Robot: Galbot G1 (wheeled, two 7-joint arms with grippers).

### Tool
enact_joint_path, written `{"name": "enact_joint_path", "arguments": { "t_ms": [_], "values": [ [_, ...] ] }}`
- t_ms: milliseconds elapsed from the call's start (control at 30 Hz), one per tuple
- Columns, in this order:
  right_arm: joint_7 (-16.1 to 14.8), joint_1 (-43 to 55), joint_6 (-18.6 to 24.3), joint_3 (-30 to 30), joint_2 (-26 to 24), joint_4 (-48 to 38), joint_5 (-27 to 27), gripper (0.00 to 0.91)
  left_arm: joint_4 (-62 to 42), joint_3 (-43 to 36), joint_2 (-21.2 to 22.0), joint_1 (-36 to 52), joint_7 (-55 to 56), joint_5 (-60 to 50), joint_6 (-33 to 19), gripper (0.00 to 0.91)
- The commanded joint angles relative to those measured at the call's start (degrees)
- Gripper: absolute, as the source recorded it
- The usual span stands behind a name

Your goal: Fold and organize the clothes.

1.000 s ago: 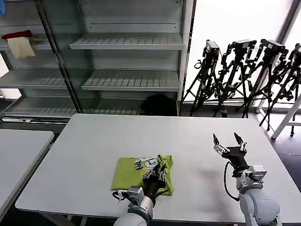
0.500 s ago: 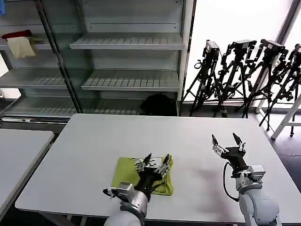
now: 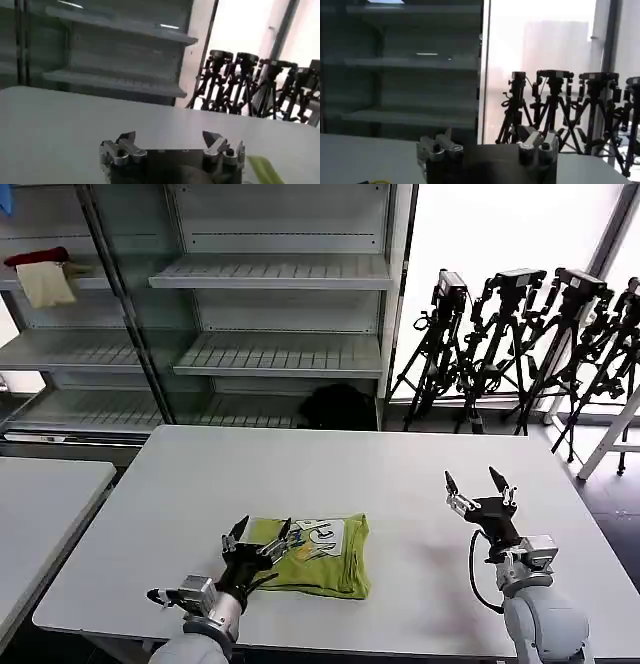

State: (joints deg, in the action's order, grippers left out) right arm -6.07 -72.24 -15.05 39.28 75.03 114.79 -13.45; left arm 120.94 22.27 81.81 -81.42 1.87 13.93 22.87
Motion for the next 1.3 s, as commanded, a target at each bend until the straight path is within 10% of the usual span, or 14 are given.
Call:
{"name": "enact_joint_path", "arguments": {
  "t_ms": [33,533,833,1100,1300],
  "values": [
    [-0.05,-0.35,0.12,0.28,0.06,0.12,-0.02,0.907,-5.76,3.81,-4.51,-0.54,-1.61,-3.39,-2.93,0.907],
    [-0.16,0.81,0.10,-0.81,0.79,-0.90,0.30,0.907,-3.59,3.61,-3.58,-1.88,-1.37,1.60,1.04,0.907],
    [-0.13,0.62,0.29,-0.49,0.84,-0.81,0.20,0.907,-2.71,2.72,-2.82,-0.86,-0.32,3.91,7.22,0.333],
    [-0.11,0.46,0.37,-0.40,0.98,-0.59,0.22,0.907,-3.79,2.44,-2.54,-1.16,-0.29,3.57,7.13,0.030],
    [-0.13,0.59,0.35,-0.44,1.08,-0.39,0.26,0.907,-3.84,2.09,-1.90,-1.23,-0.42,4.15,6.61,0.020]
  ]
}}
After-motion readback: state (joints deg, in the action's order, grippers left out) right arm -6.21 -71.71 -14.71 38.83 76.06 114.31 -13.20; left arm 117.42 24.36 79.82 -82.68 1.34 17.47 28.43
